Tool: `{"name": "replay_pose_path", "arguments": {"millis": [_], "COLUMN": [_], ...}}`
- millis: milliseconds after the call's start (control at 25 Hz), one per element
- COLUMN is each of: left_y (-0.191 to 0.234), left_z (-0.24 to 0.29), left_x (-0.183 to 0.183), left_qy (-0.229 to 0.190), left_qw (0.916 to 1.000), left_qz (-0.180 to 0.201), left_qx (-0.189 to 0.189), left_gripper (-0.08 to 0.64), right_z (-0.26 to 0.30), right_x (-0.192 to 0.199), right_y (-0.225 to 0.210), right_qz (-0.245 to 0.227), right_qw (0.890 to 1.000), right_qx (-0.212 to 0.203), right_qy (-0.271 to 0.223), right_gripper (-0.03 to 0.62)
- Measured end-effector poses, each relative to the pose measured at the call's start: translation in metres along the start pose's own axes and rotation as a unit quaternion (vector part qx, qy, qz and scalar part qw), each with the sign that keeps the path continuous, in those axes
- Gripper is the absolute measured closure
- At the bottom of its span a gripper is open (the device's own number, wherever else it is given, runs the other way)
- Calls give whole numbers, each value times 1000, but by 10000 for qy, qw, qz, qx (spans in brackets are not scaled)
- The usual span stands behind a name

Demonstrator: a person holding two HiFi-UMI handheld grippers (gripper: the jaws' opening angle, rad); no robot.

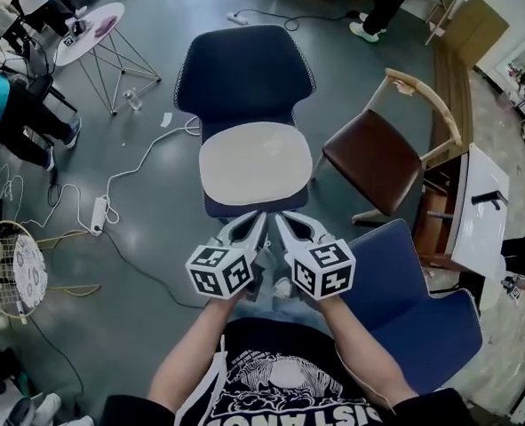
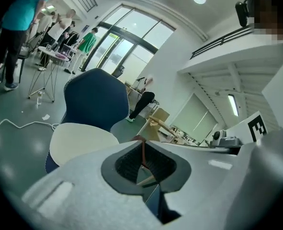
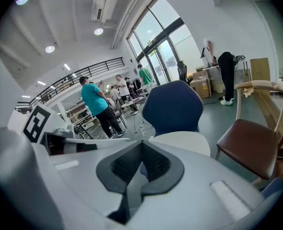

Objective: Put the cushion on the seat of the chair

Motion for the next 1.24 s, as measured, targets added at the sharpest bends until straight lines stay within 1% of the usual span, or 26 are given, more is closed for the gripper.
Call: {"name": "replay_pose_path", "arguments": {"millis": [160, 440, 760, 1240], "left_y": [-15, -28, -42, -44], "left_z": [-16, -33, -38, -41], "left_x": [-1, -6, -9, -9], "left_qy": [-82, -224, -326, -384], "left_qw": [9992, 9968, 9949, 9947], "left_qz": [385, 745, 943, 943], "left_qx": [-90, -196, -164, -138], "left_gripper": [563, 565, 565, 565], "right_z": [-14, -27, -36, -36], "right_x": [-4, -12, -15, -11], "right_y": [12, 28, 33, 37], "right_qz": [-163, -519, -600, -622], "right_qw": [9998, 9985, 9979, 9978], "right_qx": [-60, -124, -124, -142], "right_qy": [-52, -123, -188, -155], "right_gripper": [595, 595, 595, 595]}}
Point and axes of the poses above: the fingertips, and each gripper's own axes: z forward along the fingers, y to its left, x out of its underside, the point moved 2 cm from there along -z, backward along the fingers, and after that the axes turned 13 degrees about -x, right-handed, at the moved point
